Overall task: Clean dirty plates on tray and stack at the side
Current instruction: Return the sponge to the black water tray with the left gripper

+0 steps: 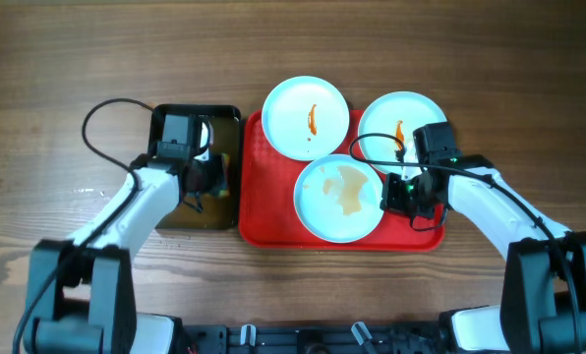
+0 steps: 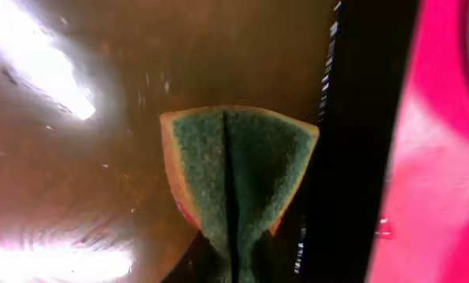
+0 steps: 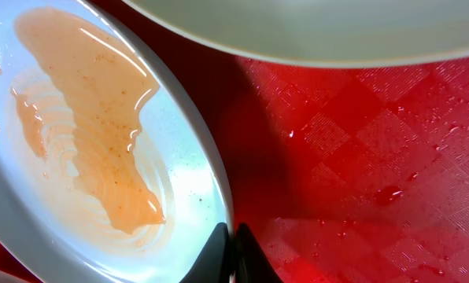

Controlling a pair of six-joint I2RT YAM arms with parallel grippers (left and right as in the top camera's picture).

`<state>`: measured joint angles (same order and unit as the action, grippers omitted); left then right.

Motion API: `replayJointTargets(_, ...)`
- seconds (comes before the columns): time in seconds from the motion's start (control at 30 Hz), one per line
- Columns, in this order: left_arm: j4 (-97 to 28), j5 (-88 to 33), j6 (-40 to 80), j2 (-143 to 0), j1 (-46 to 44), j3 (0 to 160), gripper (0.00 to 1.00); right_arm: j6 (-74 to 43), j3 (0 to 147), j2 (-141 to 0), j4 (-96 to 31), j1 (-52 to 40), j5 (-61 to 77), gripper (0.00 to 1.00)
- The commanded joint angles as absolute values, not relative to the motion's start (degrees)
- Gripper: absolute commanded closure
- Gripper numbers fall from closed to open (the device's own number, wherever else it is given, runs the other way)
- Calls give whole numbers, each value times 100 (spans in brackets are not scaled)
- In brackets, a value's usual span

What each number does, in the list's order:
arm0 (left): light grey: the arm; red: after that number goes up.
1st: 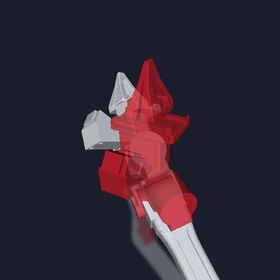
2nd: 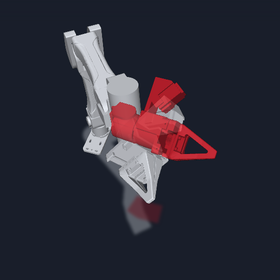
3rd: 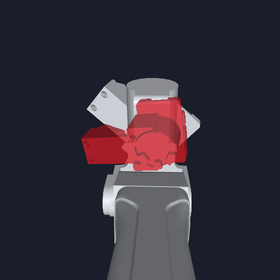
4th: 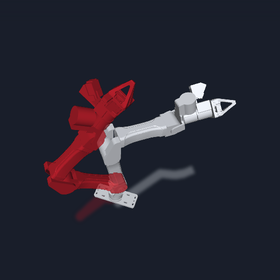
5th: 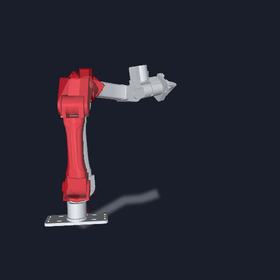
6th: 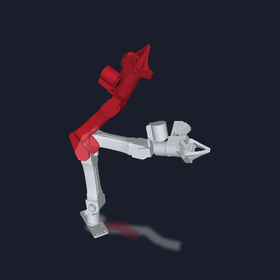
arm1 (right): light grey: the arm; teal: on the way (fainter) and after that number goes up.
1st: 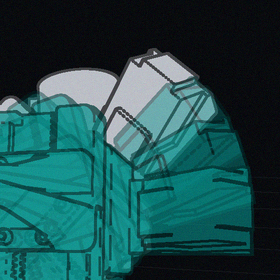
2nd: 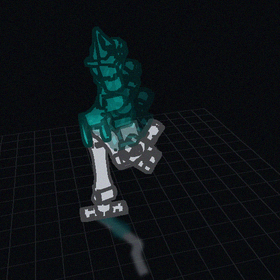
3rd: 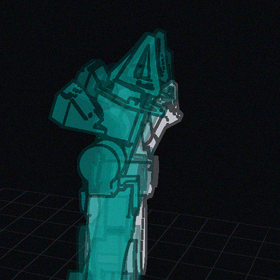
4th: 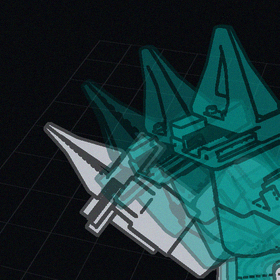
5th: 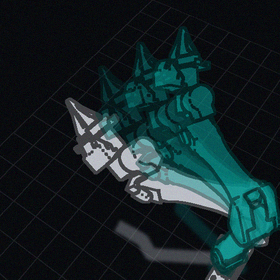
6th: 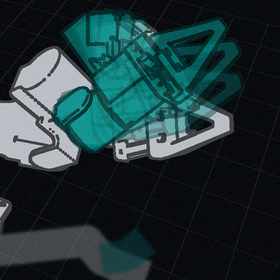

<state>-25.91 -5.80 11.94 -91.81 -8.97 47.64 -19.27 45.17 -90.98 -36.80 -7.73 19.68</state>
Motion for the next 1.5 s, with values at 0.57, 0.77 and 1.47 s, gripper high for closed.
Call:
replayJointTargets(0.57,-1605,-204,1068,-9631,-873,5186,71,-1955,4606,-9157,-3710,-792,1986,96)
replayJointTargets(0.77,-2703,-403,1092,-9644,-878,5166,42,-1951,4606,-9157,-3732,-792,1986,95)
replayJointTargets(1.47,-3059,-510,1096,-9644,-878,5166,46,-1966,4405,-9168,-3374,-792,2261,0)
